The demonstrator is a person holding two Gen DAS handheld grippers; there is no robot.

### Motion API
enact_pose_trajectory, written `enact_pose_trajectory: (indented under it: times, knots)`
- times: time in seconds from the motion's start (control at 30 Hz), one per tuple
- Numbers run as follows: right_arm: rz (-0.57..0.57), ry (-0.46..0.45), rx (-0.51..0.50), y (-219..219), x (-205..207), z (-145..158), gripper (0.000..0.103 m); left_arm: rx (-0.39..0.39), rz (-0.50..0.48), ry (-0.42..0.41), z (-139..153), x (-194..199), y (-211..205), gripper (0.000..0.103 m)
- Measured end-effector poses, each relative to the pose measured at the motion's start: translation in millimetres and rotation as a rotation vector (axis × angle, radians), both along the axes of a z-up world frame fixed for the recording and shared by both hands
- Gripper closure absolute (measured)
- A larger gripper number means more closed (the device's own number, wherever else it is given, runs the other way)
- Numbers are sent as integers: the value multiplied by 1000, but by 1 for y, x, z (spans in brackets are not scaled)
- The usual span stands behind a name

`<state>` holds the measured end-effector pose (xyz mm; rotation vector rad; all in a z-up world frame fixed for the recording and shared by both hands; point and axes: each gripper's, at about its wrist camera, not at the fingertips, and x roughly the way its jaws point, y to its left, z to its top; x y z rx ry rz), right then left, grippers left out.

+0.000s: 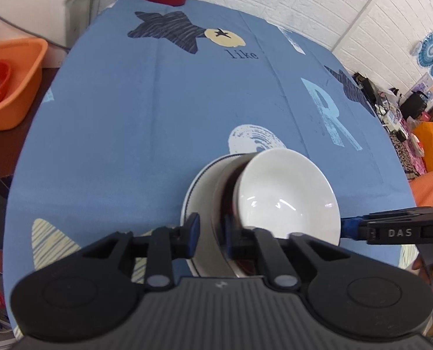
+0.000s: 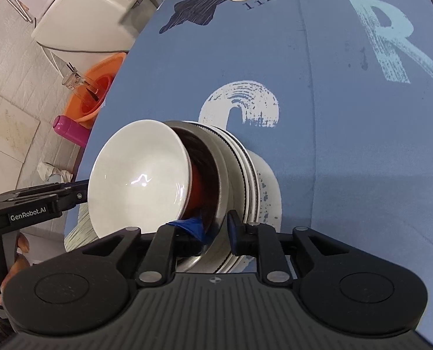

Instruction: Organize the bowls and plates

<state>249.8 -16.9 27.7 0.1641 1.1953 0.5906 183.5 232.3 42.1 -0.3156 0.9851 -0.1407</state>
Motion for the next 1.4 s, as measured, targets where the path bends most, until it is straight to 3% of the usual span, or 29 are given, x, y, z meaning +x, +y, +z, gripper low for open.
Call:
enact_pose_trajectory:
  times: [0.1, 0.2, 0.5, 0.63, 0.7, 0.8, 0.9, 1.07, 1.4]
  knots:
    - [-3, -39, -25, -5, 1, 9, 98, 16, 22, -43, 8, -5, 7, 59]
    - [-31, -58, -25, -15, 0, 14, 98, 3, 41, -99, 20, -14, 14, 44]
    - [-173, -64, -16, -34, -15, 19, 95, -1, 49, -232, 51, -32, -15, 39]
    - [-147, -134, 28, -40, -37, 32, 93, 4, 62, -281, 57, -40, -43, 38]
    - [-125, -225, 99, -45, -53, 38, 93, 9, 75, -321, 59, -46, -56, 37]
    - [-189, -319, 181, -55, -74, 35, 92, 33, 114, -380, 61, -58, -77, 36]
    - [-279, -367, 256, -70, -90, 24, 90, 73, 122, -408, 58, -70, -97, 35]
    - [-377, -385, 222, -87, -106, 10, 89, 161, 116, -450, 49, -95, -122, 35]
    - [-488, -383, 272, -116, -146, -18, 85, 221, 76, -468, 23, -143, -148, 34]
